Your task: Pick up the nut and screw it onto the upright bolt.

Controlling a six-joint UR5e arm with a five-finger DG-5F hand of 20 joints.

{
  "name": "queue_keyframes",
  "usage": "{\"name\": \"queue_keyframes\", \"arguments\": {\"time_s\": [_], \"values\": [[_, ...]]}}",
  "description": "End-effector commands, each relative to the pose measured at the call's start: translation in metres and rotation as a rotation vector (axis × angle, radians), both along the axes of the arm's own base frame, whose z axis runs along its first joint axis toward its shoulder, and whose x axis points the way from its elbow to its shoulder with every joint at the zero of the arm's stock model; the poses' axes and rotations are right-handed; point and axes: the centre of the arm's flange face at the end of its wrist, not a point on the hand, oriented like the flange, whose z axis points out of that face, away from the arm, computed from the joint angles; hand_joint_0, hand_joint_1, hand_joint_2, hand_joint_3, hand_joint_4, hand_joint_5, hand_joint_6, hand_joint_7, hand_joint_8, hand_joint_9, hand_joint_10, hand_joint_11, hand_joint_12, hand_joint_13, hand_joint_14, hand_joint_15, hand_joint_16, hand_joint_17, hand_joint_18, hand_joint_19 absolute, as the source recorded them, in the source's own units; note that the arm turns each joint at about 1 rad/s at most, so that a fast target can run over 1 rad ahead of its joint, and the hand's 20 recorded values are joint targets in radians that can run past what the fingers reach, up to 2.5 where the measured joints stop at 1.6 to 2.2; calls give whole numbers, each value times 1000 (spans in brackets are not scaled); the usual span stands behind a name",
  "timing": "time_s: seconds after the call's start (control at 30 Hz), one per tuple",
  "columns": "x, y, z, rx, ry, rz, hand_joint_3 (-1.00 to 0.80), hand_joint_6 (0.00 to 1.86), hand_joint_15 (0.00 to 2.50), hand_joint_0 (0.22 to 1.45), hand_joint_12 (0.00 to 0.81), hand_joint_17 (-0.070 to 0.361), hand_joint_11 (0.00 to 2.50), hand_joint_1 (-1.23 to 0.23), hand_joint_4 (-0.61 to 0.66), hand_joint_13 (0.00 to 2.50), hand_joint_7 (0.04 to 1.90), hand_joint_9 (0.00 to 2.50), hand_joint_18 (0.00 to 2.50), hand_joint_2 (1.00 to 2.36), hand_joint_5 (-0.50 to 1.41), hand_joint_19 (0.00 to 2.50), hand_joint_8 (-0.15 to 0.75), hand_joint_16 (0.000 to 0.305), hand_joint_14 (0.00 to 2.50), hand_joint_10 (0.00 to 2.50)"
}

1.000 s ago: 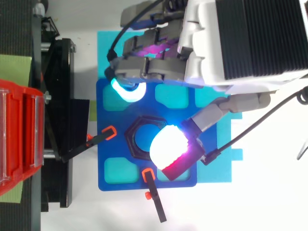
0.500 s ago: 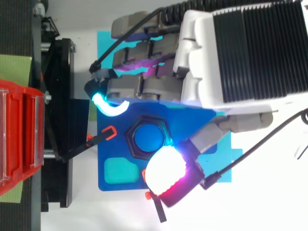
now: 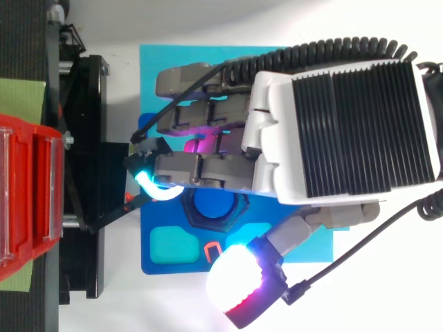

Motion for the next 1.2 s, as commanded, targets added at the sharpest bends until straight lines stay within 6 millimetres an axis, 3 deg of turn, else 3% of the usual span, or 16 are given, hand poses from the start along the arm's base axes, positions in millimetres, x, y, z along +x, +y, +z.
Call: {"name": "queue_keyframes", "arguments": {"time_s": [0.0, 0.5, 0.73, 1.0, 1.17], "values": [[-1, 0, -3, 1, 2, 0, -500, 503, 0, 517, 258, 54, 0, -133, 241, 616, 805, 898, 268, 1000, -92, 0, 277, 24, 0, 0], [-1, 2, -4, -2, 11, 2, -500, 504, 0, 520, 226, 39, 0, -160, 277, 526, 1020, 887, 113, 1000, -62, 0, 278, 18, 0, 0], [-7, 1, -22, -5, 42, 2, -500, 504, 0, 522, 225, 39, 0, -164, 268, 525, 1109, 889, 110, 1000, -48, 0, 282, 17, 0, 0], [-8, -9, -24, -4, 37, -9, -500, 502, 0, 529, 217, 36, 0, -177, 212, 551, 1422, 925, 131, 1000, -18, 0, 288, 16, 0, 0], [-9, -18, -24, -4, 37, -15, -500, 506, 0, 531, 214, 35, 0, -179, 197, 570, 1519, 954, 149, 1000, -5, 0, 292, 16, 0, 0]]}}
